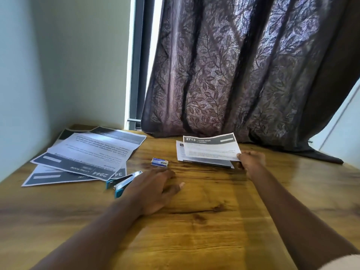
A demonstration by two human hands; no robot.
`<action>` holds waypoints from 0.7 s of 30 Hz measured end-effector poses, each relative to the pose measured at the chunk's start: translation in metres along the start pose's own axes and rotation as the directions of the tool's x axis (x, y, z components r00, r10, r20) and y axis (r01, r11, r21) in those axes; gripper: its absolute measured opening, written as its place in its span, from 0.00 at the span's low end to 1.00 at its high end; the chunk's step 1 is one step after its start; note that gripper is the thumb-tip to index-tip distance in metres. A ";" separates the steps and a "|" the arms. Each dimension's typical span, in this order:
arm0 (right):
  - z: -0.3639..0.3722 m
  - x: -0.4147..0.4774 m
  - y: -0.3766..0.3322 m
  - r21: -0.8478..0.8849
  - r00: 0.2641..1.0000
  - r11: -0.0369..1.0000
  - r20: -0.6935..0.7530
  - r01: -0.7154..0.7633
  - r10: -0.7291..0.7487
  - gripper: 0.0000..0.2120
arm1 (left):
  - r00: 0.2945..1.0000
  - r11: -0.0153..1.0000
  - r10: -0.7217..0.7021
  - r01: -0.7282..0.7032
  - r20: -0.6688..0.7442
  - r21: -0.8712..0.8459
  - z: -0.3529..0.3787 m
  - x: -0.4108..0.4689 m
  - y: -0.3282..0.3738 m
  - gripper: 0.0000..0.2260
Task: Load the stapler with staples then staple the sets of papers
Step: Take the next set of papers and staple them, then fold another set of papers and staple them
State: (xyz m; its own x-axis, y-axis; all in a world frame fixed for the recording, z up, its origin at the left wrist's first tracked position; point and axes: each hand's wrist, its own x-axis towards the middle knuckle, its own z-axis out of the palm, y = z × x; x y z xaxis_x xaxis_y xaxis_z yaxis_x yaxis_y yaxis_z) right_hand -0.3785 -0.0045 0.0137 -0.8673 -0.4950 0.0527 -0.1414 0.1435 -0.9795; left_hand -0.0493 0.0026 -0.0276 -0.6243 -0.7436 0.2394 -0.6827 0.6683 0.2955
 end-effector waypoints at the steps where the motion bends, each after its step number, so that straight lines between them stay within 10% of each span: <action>1: 0.006 0.001 0.000 -0.025 1.000 1.000 -0.002 0.012 -0.012 0.04 | 1.000 1.000 0.002 -0.002 0.003 -0.003 0.000 0.000 0.000 0.30; 15: 0.032 -0.002 0.026 -0.632 0.962 0.735 0.067 0.247 -0.266 0.09 | 1.000 0.999 0.002 -0.003 -0.005 -0.046 0.002 0.003 -0.005 0.28; 21: 0.040 -0.054 0.026 -0.543 0.807 0.606 0.294 0.581 -0.511 0.14 | 1.000 0.998 0.014 -0.016 -0.028 -0.061 0.002 0.002 -0.004 0.25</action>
State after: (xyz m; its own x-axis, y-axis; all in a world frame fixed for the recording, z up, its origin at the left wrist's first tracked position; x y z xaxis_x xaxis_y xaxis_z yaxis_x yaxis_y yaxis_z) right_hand -0.3163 -0.0081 -0.0228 -0.4878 -0.7250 0.4863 -0.8491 0.2647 -0.4570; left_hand -0.0487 -0.0022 -0.0305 -0.6231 -0.7343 0.2695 -0.6481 0.6776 0.3477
